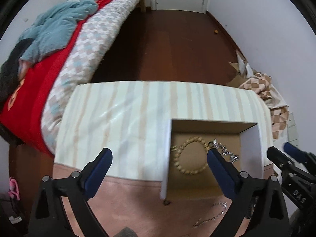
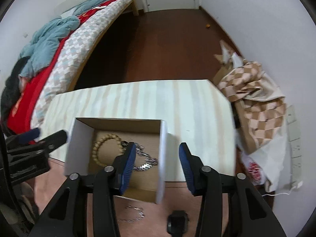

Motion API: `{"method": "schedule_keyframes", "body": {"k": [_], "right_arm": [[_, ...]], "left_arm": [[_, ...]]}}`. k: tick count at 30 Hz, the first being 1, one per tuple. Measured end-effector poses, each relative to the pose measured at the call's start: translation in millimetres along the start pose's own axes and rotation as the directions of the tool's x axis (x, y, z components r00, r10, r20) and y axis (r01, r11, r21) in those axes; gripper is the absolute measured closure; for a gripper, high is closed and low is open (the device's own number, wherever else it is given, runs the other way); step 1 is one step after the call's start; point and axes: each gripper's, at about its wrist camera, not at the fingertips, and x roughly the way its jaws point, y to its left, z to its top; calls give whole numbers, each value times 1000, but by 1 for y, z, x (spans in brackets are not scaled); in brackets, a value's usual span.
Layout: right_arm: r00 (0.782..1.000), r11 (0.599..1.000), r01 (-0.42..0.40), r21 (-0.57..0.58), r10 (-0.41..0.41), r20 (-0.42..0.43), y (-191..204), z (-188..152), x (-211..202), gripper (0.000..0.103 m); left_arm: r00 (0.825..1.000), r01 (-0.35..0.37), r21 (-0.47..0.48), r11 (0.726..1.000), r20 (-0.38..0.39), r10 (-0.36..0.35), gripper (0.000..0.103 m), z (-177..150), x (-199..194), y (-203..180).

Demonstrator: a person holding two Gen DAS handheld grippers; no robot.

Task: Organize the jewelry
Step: 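Withdraw both tools from the box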

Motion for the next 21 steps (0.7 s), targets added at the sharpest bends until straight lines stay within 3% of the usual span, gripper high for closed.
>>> {"method": "schedule_keyframes", "body": {"k": [4, 5, 13, 21], "right_arm": [[999, 999, 52, -15, -52, -4, 3, -15, -3, 12], [998, 997, 67, -24, -67, -3, 5, -20, -4, 10], [993, 992, 115, -44, -114, 27, 19, -48, -24, 4], [986, 990, 136, -27, -132, 105, 22, -69, -71, 4]], "left_arm": [[999, -39, 3, 999, 23, 39, 1, -19, -7, 3], [998, -50, 6, 999, 26, 49, 1, -23, -9, 3], [997, -56, -3, 998, 53, 56, 1, -51, -30, 3], [988, -67, 1, 998, 139, 67, 1, -73, -75, 1]]}}
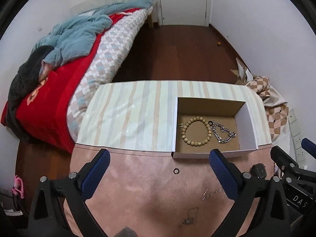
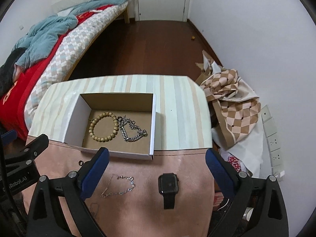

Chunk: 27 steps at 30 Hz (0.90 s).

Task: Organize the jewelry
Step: 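Withdraw both tools from the box, then grasp the black smartwatch with the right tool while the left tool grasps a small black ring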

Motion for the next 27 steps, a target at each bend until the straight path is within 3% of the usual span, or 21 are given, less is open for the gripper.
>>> {"method": "schedule_keyframes", "body": {"k": [16, 22, 27], "right_arm": [[985, 999, 1, 39, -8, 172, -12, -24, -114, 4], [990, 997, -30, 72, 20, 139, -23, -39, -114, 4], [999, 992, -46, 115, 44, 21, -42, -67, -63, 4]], "left_arm": [[988, 59, -9, 998, 143, -57, 1, -16, -92, 4], [994, 30, -41, 999, 107, -26, 1, -38, -85, 12], [999, -30, -66, 997, -16, 29, 1, -70, -38, 18]]}}
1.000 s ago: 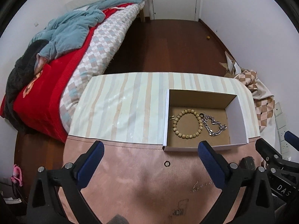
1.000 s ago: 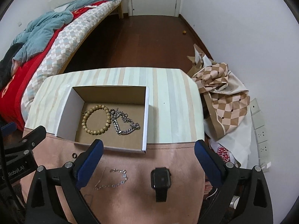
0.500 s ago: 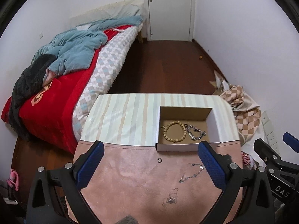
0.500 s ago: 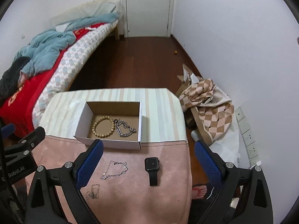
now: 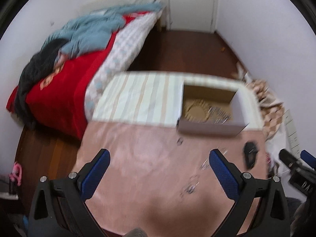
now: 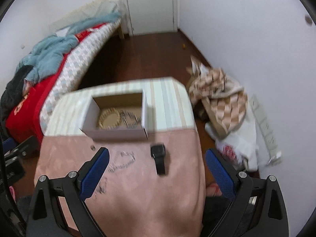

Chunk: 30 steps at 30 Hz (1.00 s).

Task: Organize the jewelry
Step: 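Grasp the black smartwatch with the right tool while the left tool grasps a small black ring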

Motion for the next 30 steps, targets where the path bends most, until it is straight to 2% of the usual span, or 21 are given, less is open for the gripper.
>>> {"method": "schedule_keyframes", "body": {"k": [4, 6, 9, 15, 17, 18, 20, 22, 23, 24, 30], "right_arm": [[995, 999, -20, 36, 23, -92, -17, -20, 58, 4], [992, 999, -22, 40, 27, -124, -22, -27, 89, 4], [989, 999, -18, 33, 22, -144, -23, -30, 121, 4], [986, 999, -36, 35, 41, -159, -14, -25, 169, 11], [986, 999, -41, 33, 46, -161, -10, -24, 177, 18], [986, 999, -36, 29, 40, -162, -9, -24, 182, 26], [990, 1000, -21, 13, 22, -142, -6, -22, 183, 35], [992, 1000, -26, -3, 25, -126, -3, -21, 181, 74], [992, 1000, -26, -8, 24, -125, -2, -21, 180, 80], [992, 999, -36, -7, 35, -118, -1, -21, 177, 84], [994, 997, -81, 10, 81, -72, -1, -25, 153, 84]], "left_arm": [[995, -65, -13, 998, -82, 64, 1, -26, 44, 3], [986, -101, -7, 995, -132, 99, 1, -38, 71, 6], [974, -122, -26, 992, -198, 114, 1, -47, 97, 13], [964, -141, -19, 990, -232, 132, 1, -53, 117, 18], [964, -136, -11, 991, -233, 129, 1, -54, 118, 18], [965, -131, -7, 991, -232, 126, 1, -55, 117, 18], [966, -121, 0, 993, -231, 118, 1, -57, 116, 17], [965, -116, 6, 993, -237, 114, 1, -56, 117, 17], [965, -110, 2, 994, -241, 107, 1, -56, 117, 16], [965, -103, -4, 995, -242, 99, 1, -54, 118, 16], [980, -44, -34, 998, -197, 37, 1, -28, 123, 7]]}}
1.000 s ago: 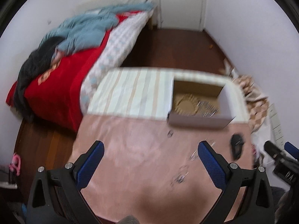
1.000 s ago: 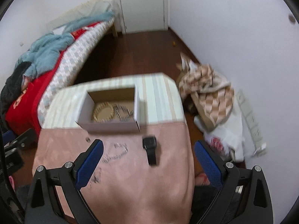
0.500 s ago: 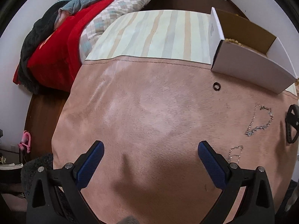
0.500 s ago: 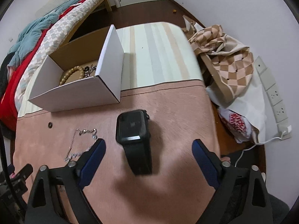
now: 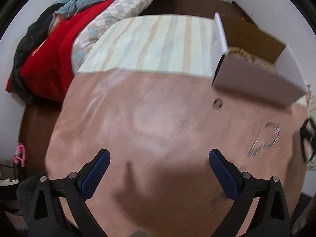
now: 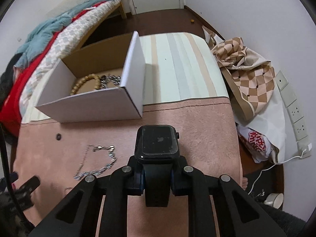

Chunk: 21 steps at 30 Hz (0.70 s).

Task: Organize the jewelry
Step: 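Grasp the black smartwatch with the right tool while the left tool grasps a small black ring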

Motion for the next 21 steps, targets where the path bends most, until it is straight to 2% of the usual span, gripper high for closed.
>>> {"method": "schedule_keyframes", "body": {"k": [4, 6, 8, 12, 14, 15, 17, 20, 21], "right_arm": [[1000, 999, -13, 31, 13, 8, -1, -5, -8, 84], [1000, 999, -11, 41, 11, 3, -3, -8, -8, 84], [1000, 999, -7, 49, 8, -4, -4, -9, -6, 84], [1000, 998, 3, 59, -2, -5, -7, -9, -5, 84], [1000, 998, 7, 57, -7, -7, -8, -8, -4, 84], [1000, 998, 9, 56, -9, -7, -9, -8, -4, 84], [1000, 999, 15, 52, -14, -6, -10, -7, -3, 84], [1000, 999, 22, 47, -22, -5, -10, -6, -3, 84], [1000, 999, 22, 47, -22, -4, -11, -5, -4, 84]], "left_arm": [[999, 43, 24, 999, 2, -43, 2, 22, 12, -18], [998, 67, 36, 997, -1, -67, 7, 29, 16, -25], [997, 73, 60, 996, -5, -73, 18, 34, 21, -35], [997, 81, 98, 992, -13, -81, 29, 38, 30, -50], [996, 84, 113, 990, -20, -82, 48, 39, 34, -55], [995, 97, 112, 989, -19, -96, 51, 39, 35, -56], [994, 111, 115, 987, -2, -111, 71, 40, 34, -56], [993, 112, 136, 984, 15, -115, 91, 42, 33, -59], [993, 111, 140, 984, 19, -115, 93, 42, 33, -60]]}}
